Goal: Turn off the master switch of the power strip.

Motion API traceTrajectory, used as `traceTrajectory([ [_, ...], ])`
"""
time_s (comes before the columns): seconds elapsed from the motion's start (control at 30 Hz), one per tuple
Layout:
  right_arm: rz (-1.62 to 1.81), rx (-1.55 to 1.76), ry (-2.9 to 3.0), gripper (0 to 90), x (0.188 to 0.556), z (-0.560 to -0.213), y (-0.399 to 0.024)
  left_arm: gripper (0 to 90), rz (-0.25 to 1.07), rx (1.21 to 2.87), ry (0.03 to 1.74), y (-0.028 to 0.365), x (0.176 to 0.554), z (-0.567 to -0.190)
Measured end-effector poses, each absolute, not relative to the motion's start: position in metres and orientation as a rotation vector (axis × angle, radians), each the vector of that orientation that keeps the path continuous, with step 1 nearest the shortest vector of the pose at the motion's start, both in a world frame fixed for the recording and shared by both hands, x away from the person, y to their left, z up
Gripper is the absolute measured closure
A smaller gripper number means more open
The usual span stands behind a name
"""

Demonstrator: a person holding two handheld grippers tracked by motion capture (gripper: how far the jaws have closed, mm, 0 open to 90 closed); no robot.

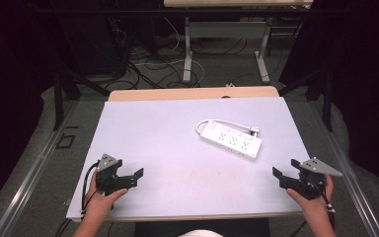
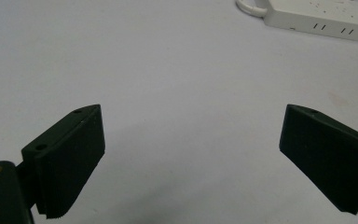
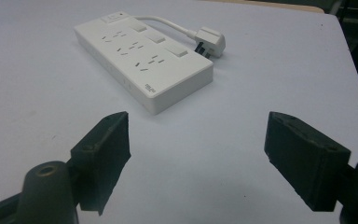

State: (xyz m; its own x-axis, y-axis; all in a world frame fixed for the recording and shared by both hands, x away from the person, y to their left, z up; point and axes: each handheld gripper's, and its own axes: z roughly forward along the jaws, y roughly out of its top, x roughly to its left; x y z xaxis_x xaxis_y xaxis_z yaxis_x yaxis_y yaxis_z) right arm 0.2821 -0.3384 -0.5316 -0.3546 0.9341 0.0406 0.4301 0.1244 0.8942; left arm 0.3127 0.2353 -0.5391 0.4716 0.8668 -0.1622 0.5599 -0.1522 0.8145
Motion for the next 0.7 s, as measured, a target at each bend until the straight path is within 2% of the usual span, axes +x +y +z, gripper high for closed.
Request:
traceTrajectory([
  [0.3,1.157,1.267,1.936,23.7,0.285,-0.533,-0.337,7.2,0.422,1.817,1.218,0.235,0.312,-0.539],
  [0.7,1.154,1.207,1.944,26.4,0.288,-0.513,-0.325,8.2,0.407,1.817,1.21,0.235,0.311,-0.538],
])
